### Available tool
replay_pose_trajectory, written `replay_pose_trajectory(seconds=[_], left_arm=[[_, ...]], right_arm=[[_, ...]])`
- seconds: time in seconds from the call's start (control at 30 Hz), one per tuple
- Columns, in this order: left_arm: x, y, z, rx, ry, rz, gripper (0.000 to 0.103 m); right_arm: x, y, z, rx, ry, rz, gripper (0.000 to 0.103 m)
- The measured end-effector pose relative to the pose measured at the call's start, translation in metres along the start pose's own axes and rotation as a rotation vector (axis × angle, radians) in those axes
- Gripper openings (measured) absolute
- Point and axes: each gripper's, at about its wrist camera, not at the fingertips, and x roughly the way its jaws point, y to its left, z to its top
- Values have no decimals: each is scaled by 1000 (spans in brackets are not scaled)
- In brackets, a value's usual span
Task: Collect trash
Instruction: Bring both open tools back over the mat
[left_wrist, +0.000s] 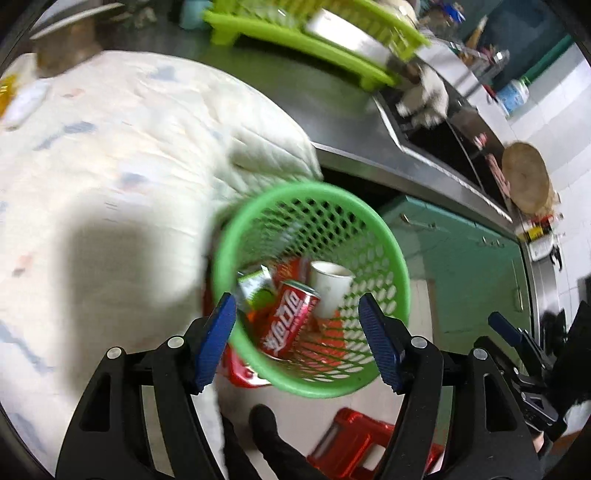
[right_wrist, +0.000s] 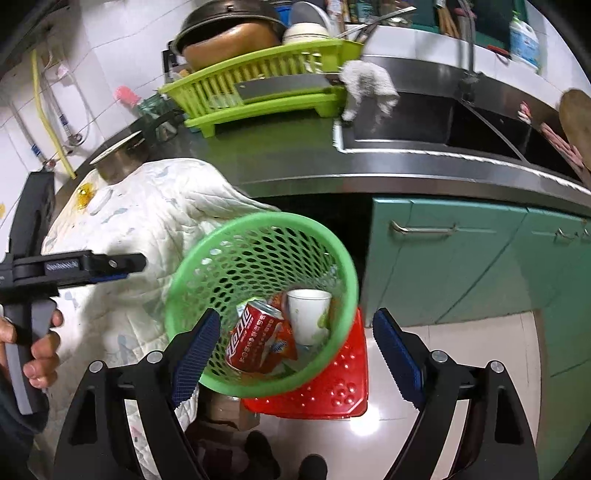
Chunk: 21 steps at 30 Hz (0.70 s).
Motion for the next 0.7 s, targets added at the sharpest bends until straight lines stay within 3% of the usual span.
replay_pose_trajectory(seconds=[0.3, 0.7], left_arm=[[-73, 86, 16, -111, -130, 123, 68], [-149, 212, 22, -297, -247, 299, 68]], right_arm=[[25, 63, 29, -136, 15, 87, 81], [87, 195, 93, -336, 35, 271, 81]])
